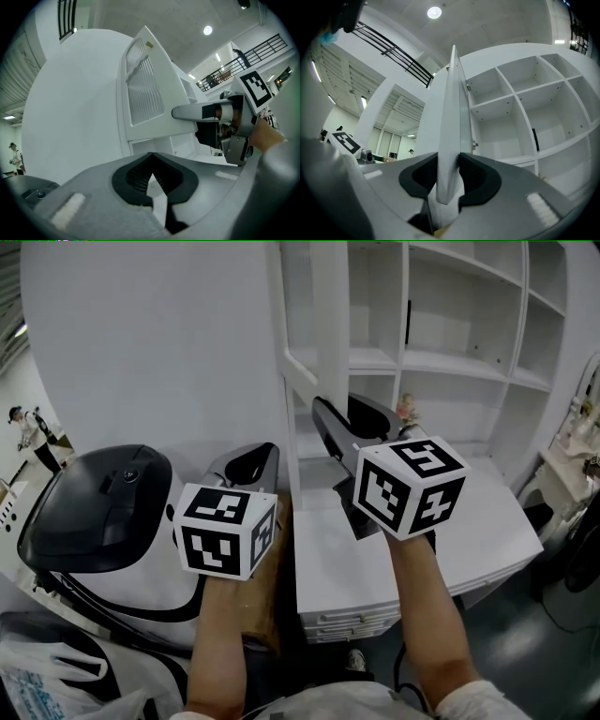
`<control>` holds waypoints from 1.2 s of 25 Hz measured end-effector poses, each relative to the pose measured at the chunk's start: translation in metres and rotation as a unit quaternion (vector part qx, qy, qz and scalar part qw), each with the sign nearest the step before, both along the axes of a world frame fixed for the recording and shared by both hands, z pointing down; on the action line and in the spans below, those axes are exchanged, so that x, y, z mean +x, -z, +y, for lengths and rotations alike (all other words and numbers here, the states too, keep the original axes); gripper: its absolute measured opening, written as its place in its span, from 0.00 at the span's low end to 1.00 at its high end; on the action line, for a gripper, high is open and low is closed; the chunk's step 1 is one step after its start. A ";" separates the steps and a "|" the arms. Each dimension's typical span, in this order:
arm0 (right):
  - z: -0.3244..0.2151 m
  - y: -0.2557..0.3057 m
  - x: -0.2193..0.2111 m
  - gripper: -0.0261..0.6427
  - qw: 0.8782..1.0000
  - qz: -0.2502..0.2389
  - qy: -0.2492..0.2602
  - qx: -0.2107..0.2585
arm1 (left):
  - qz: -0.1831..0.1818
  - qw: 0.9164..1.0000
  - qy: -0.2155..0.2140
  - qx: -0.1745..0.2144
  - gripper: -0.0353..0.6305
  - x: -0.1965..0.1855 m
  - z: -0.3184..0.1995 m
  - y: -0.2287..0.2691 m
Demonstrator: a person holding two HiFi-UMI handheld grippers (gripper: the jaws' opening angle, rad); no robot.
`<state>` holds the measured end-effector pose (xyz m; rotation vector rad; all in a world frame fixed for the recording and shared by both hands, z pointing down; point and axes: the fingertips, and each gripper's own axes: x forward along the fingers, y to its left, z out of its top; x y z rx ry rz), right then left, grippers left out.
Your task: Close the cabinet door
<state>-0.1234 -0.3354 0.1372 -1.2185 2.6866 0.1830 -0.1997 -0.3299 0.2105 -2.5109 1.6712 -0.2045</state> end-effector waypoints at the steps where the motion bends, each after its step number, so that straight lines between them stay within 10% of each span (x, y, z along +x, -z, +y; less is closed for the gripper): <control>1: -0.001 0.000 0.002 0.22 1.000 0.000 0.001 0.000 | 0.001 1.000 -0.001 0.001 0.05 0.002 -0.002 0.000; 30: -0.053 -0.001 0.088 0.15 1.000 -0.003 0.011 -0.014 | -0.007 1.000 -0.025 0.010 0.05 0.092 -0.058 0.009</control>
